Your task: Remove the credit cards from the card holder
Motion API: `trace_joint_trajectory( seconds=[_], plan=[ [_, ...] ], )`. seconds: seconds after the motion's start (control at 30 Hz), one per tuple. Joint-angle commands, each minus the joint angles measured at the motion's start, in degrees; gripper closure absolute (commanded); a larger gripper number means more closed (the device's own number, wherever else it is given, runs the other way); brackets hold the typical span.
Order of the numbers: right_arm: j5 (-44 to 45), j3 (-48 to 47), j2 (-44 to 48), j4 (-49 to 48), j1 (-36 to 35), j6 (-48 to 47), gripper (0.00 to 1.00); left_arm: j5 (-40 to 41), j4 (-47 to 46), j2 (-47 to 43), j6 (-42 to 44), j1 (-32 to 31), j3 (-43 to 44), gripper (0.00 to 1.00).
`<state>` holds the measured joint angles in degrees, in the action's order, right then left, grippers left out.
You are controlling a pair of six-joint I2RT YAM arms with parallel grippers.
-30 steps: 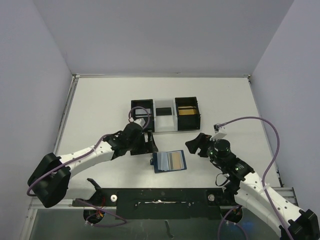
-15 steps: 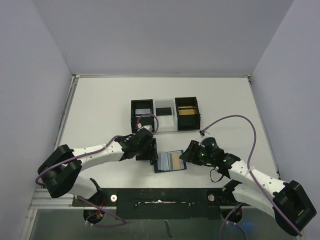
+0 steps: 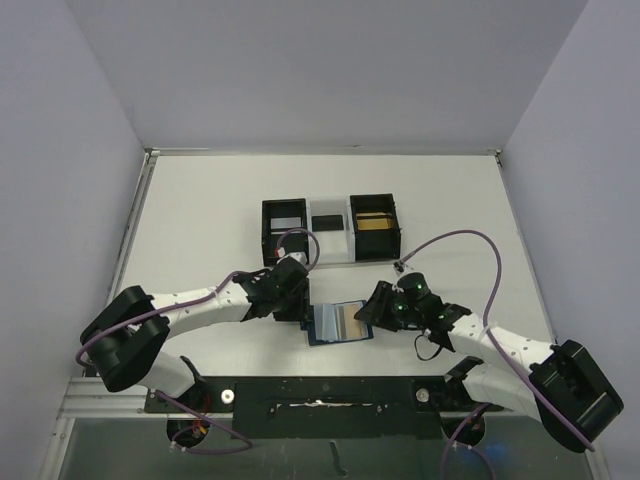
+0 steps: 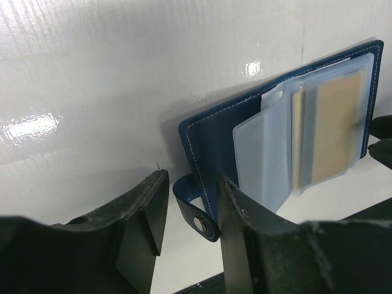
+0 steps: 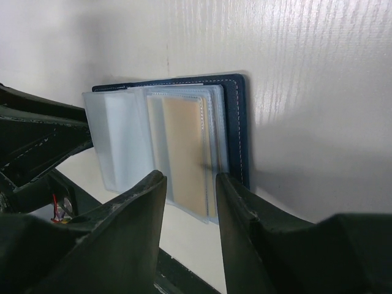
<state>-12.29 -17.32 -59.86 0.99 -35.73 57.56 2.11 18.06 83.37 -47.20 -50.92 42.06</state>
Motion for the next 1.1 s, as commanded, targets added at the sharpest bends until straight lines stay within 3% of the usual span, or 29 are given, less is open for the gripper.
trace_joint_trajectory(
  seconds=[0.0,0.2,0.47,0.57,0.8,1.07],
  plan=[
    [-0.9,-2.1,-1.6,-3.5,-0.4,0.4,0.61,-0.3,-2.5,-0.5,1.6,-0.1,1.6,0.66],
    [-1.7,-2.9,-3.3,-3.1,-0.4,-0.2,0.61,-0.7,-2.9,-0.8,2.5,-0.2,1.5,0.72],
    [4.2,-7.4,-1.1,7.1,-0.7,-2.6,0.60,-1.1,-3.2,-1.1,3.1,-0.1,1.2,0.82],
    [2.4,-8.0,-1.2,5.7,-0.8,-3.6,0.63,-2.1,-4.0,-1.0,4.0,-0.2,1.0,0.86],
    [3.4,-7.7,-6.4,6.6,-1.6,-3.1,0.64,-2.4,-4.7,-1.2,3.8,-0.2,0.9,0.87],
    [6.5,-7.9,-5.0,8.7,-2.9,-3.1,0.63,-2.2,-4.1,-0.8,3.7,-0.2,0.5,0.87]
  ],
)
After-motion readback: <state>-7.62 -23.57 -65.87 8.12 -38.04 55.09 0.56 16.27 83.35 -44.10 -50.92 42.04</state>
